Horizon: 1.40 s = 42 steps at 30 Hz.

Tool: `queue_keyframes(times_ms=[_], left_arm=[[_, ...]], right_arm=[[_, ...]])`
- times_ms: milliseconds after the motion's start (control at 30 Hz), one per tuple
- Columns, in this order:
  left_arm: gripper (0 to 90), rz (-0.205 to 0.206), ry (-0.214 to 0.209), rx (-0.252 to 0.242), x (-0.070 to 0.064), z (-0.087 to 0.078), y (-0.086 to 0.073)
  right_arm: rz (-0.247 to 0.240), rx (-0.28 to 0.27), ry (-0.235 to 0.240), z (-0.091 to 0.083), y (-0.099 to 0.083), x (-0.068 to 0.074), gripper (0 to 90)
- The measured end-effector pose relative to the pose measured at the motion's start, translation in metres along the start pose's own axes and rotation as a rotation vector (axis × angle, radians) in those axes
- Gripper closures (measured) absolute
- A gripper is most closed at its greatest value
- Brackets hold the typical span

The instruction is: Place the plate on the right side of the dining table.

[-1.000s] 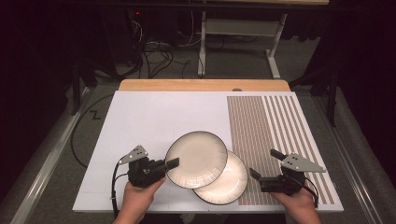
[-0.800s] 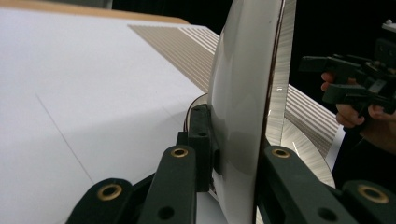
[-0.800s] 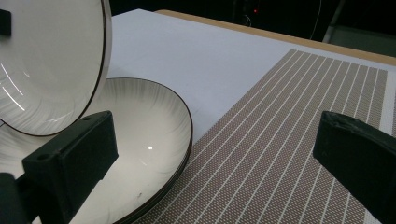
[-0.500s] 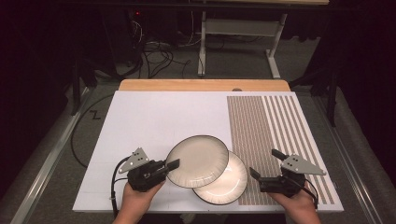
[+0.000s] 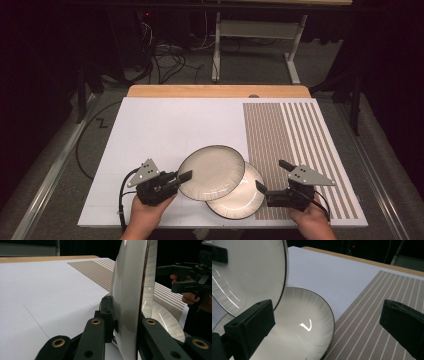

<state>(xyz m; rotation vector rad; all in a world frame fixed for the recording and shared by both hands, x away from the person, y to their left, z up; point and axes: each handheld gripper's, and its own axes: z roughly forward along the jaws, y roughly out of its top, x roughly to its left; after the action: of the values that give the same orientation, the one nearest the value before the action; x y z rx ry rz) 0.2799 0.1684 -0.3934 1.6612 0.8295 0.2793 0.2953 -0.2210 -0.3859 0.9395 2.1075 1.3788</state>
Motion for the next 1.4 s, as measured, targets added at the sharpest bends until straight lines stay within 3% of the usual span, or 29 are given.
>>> queue_keyframes(times_ms=[533,833,900,1100,1267,1400], left_arm=[[79.8,0.004,0.006,-0.005,-0.001,-0.001,-0.001],[79.8,0.002,0.005,-0.005,-0.001,-0.001,-0.001],[79.8,0.002,0.005,-0.005,-0.001,-0.001,-0.001],[79.7,0.002,0.004,-0.004,0.0,-0.001,-0.001],[79.7,0.006,0.003,-0.004,0.0,0.0,-0.001],[79.6,0.005,0.003,-0.002,0.0,0.0,0.0]], right_arm=[[0.006,0.019,0.079,0.019,0.022,0.013,1.1],[0.027,0.038,0.183,0.039,0.029,0.021,2.4],[0.028,0.044,0.191,0.043,0.029,0.023,7.0],[0.031,0.057,0.205,0.049,0.023,0.028,32.1],[0.096,0.053,0.237,0.051,0.016,0.024,54.0],[0.127,0.054,0.252,0.052,0.015,0.024,65.1]])
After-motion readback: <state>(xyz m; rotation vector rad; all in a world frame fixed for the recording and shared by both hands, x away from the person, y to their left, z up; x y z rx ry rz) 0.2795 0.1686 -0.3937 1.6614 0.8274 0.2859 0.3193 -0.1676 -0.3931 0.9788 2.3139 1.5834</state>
